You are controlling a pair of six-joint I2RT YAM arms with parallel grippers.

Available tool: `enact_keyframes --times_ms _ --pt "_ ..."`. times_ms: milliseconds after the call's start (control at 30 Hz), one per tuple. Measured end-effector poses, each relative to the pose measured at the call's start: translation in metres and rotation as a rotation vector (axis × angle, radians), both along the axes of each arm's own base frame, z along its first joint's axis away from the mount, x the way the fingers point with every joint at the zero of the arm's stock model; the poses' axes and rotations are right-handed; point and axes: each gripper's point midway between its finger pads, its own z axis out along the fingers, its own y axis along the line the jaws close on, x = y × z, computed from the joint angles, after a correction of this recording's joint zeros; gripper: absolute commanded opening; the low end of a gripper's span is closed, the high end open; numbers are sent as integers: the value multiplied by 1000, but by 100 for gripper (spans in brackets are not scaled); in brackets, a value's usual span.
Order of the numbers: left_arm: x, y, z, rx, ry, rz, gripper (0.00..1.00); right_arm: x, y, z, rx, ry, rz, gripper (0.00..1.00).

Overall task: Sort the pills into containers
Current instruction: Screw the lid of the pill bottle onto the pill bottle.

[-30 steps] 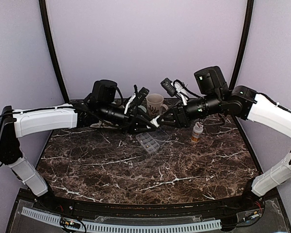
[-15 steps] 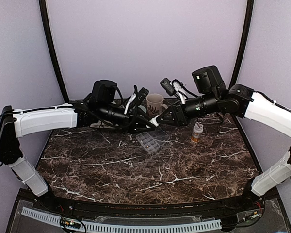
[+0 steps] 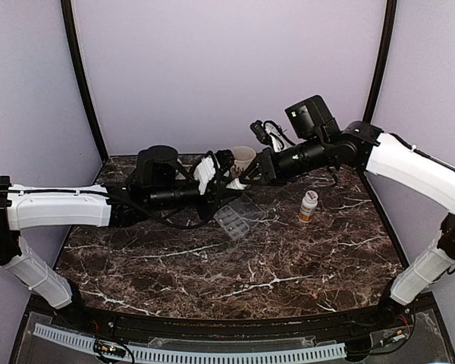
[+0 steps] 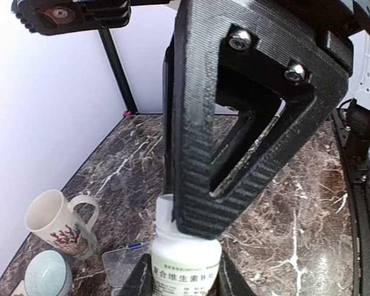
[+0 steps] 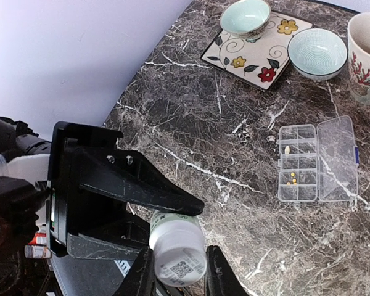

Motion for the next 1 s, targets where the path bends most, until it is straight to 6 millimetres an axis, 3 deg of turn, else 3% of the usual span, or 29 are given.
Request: enact_keyframes --times_ms 233,400,700,833,1000 --pt "9 6 4 -13 -95 105 0 9 5 4 8 29 -59 1" --pt "11 8 9 -28 -112 127 0 10 7 10 24 5 -73 26" --pt "8 6 17 -60 -83 101 0 5 -5 37 68 -112 -76 48" --pt "11 7 20 -72 -45 85 0 -1 -13 55 102 -179 -67 51" --pt "19 14 25 -98 39 50 0 -2 -18 63 100 -253 -45 51"
